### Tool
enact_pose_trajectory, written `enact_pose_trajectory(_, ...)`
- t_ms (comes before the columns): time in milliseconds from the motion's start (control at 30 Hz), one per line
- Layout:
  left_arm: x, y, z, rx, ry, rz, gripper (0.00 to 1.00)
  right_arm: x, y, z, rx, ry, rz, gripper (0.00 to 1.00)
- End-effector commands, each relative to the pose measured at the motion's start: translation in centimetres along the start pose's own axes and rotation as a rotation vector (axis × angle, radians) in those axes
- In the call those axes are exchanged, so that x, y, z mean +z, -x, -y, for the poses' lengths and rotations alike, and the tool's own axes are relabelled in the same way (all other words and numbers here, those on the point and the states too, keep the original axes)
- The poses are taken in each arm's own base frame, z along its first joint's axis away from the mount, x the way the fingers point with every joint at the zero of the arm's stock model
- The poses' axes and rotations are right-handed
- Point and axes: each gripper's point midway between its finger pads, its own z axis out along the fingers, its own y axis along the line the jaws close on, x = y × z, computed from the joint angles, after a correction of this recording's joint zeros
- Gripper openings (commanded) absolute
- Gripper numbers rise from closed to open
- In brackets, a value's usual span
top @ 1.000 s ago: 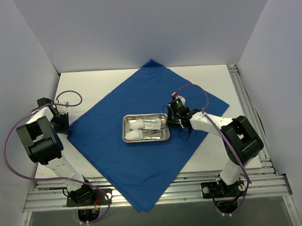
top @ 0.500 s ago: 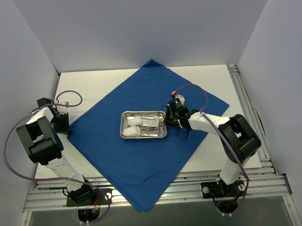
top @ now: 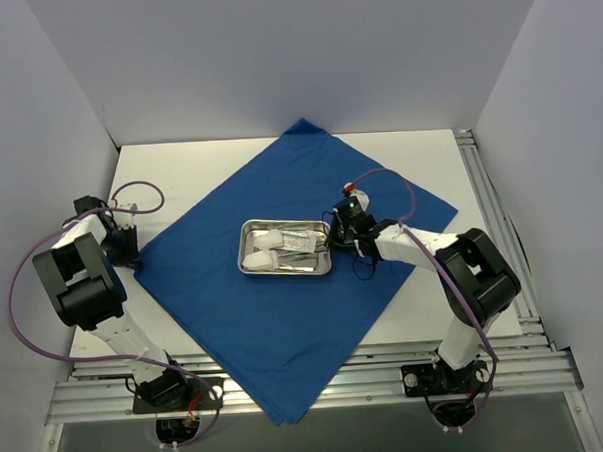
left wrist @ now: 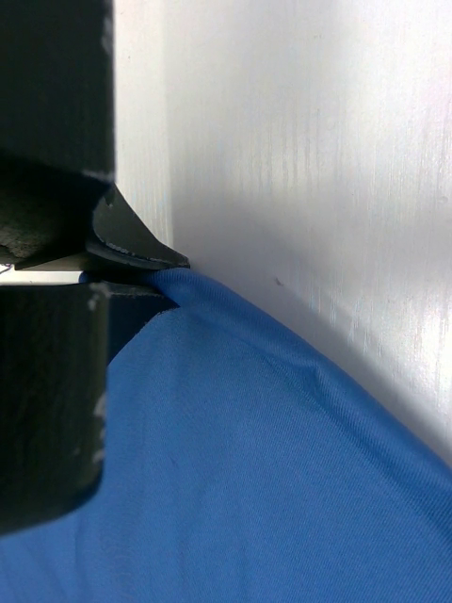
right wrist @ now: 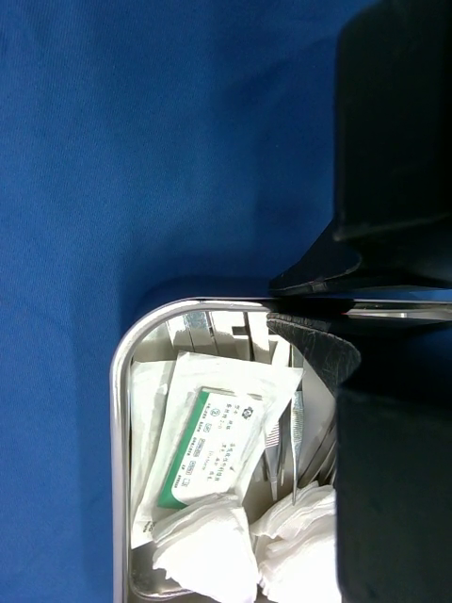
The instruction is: Prepare the surgical pack
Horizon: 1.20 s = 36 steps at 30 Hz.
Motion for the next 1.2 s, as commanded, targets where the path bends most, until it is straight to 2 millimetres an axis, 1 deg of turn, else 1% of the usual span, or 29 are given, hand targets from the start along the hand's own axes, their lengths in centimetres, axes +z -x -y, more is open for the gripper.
enact_pose_trajectory(0, 0.1, 0.2, 1.0, -0.007, -0.048, 0.025, 0.02, -0.2, 2.3, -2.5, 0.027, 0.072, 0.080, 0.03)
enact_pose_trajectory(33, 0.1, 0.2, 1.0, -0.006, -0.048, 0.024, 0.02, -0.3, 2.4, -2.5, 0.024, 0.068, 0.081, 0.10)
enact_pose_trajectory(67, 0.1, 0.2, 1.0, -0.006, -0.048, 0.024, 0.02, -0.6, 2.3, -2.3, 0.012, 0.060, 0.078, 0.28)
enact_pose_trajectory(133, 0.1, 0.3, 1.0, -0.005, -0.048, 0.025, 0.02, -1.1, 2.7, -2.0, -0.004, 0.032, 0.087, 0.42)
enact_pose_trajectory(167, 0.0, 0.3, 1.0, -0.005, -0.047, 0.027, 0.02, -1.7, 3.3, -2.2, -0.012, 0.030, 0.107, 0.52)
enact_pose_trajectory(233, 0.0, 0.3, 1.0, -0.007, -0.050, 0.024, 0.02, -3.2, 4.1, -2.7, -0.053, 0.018, 0.127, 0.59)
enact_pose_trajectory(300, -0.1, 0.5, 1.0, -0.006, -0.050, 0.029, 0.02, -4.4, 4.7, -3.0, -0.107, -0.002, 0.150, 0.68)
enact_pose_trajectory(333, -0.2, 0.7, 1.0, -0.007, -0.050, 0.032, 0.02, -5.6, 4.5, -3.2, -0.144, -0.036, 0.163, 0.70)
enact_pose_trajectory(367, -0.3, 0.7, 1.1, -0.007, -0.051, 0.032, 0.02, -6.6, 5.0, -4.0, -0.173, -0.041, 0.183, 0.78)
enact_pose_trajectory(400, -0.4, 0.8, 1.1, -0.009, -0.053, 0.033, 0.02, -7.3, 4.8, -4.3, -0.208, -0.056, 0.186, 0.81)
enact_pose_trajectory(433, -0.4, 0.8, 1.1, -0.011, -0.052, 0.031, 0.02, -8.2, 4.0, -4.4, -0.282, -0.075, 0.165, 0.84)
enact_pose_trajectory(467, -0.5, 0.8, 1.1, -0.012, -0.054, 0.030, 0.02, -9.3, 2.8, -6.7, -0.357, -0.031, 0.150, 0.87)
enact_pose_trajectory(500, -0.6, 1.0, 1.1, -0.013, -0.052, 0.034, 0.04, -9.8, 1.6, -7.8, -0.417, -0.008, 0.122, 0.88)
enact_pose_trajectory(533, -0.8, 1.1, 1.1, -0.014, -0.054, 0.035, 0.07, -10.1, -0.5, -7.8, -0.516, -0.014, 0.055, 0.88)
enact_pose_trajectory(567, -1.0, 1.2, 1.2, -0.016, -0.056, 0.035, 0.11, -11.3, -3.1, -10.5, -0.607, 0.040, 0.025, 0.88)
enact_pose_trajectory(600, -1.3, 1.4, 1.2, -0.016, -0.055, 0.042, 0.21, -11.9, -4.7, -11.3, -0.665, 0.049, 0.002, 0.88)
enact_pose_trajectory(633, -1.7, 1.7, 1.2, -0.012, -0.055, 0.051, 0.27, -12.0, -7.1, -11.1, -0.742, 0.028, -0.053, 0.88)
enact_pose_trajectory(667, -1.9, 1.8, 1.3, -0.005, -0.053, 0.055, 0.34, -12.5, -8.8, -11.7, -0.805, 0.038, -0.076, 0.86)
enact_pose_trajectory(700, -2.3, 1.9, 1.2, -0.004, -0.047, 0.061, 0.42, -14.0, -11.7, -13.7, -0.885, 0.091, -0.088, 0.86)
enact_pose_trajectory(733, -2.9, 2.2, 1.1, 0.002, -0.037, 0.075, 0.56, -14.1, -13.6, -13.6, -0.940, 0.083, -0.125, 0.85)
enact_pose_trajectory(767, -3.2, 2.3, 1.0, 0.003, -0.029, 0.077, 0.62, -14.6, -15.1, -14.2, -0.970, 0.104, -0.144, 0.84)
enact_pose_trajectory(800, -3.6, 2.3, 1.0, 0.003, -0.023, 0.079, 0.66, -15.8, -17.4, -15.4, -1.015, 0.160, -0.168, 0.83)
enact_pose_trajectory(833, -4.3, 2.4, 1.1, 0.006, -0.017, 0.089, 0.71, -15.7, -18.9, -15.5, -1.048, 0.163, -0.194, 0.82)
enact_pose_trajectory(900, -5.2, 2.5, 1.1, 0.008, -0.002, 0.105, 0.76, -16.2, -21.3, -16.1, -1.106, 0.198, -0.223, 0.80)
enact_pose_trajectory(933, -6.1, 2.6, 1.2, 0.016, 0.004, 0.124, 0.79, -16.6, -23.5, -16.4, -1.156, 0.215, -0.250, 0.80)
enact_pose_trajectory(1000, -6.9, 2.2, 1.4, 0.022, 0.015, 0.130, 0.81, -16.8, -25.6, -16.4, -1.215, 0.215, -0.270, 0.78)
enact_pose_trajectory(1033, -7.9, 2.2, 1.5, 0.027, 0.022, 0.149, 0.81, -16.8, -27.4, -16.2, -1.261, 0.214, -0.296, 0.78)
enact_pose_trajectory(1133, -9.4, 1.7, 1.9, 0.050, 0.034, 0.174, 0.84, -16.1, -30.1, -15.3, -1.331, 0.185, -0.339, 0.76)
enact_pose_trajectory(1167, -9.7, 1.6, 2.1, 0.061, 0.036, 0.181, 0.84, -16.1, -30.6, -15.7, -1.340, 0.196, -0.342, 0.75)
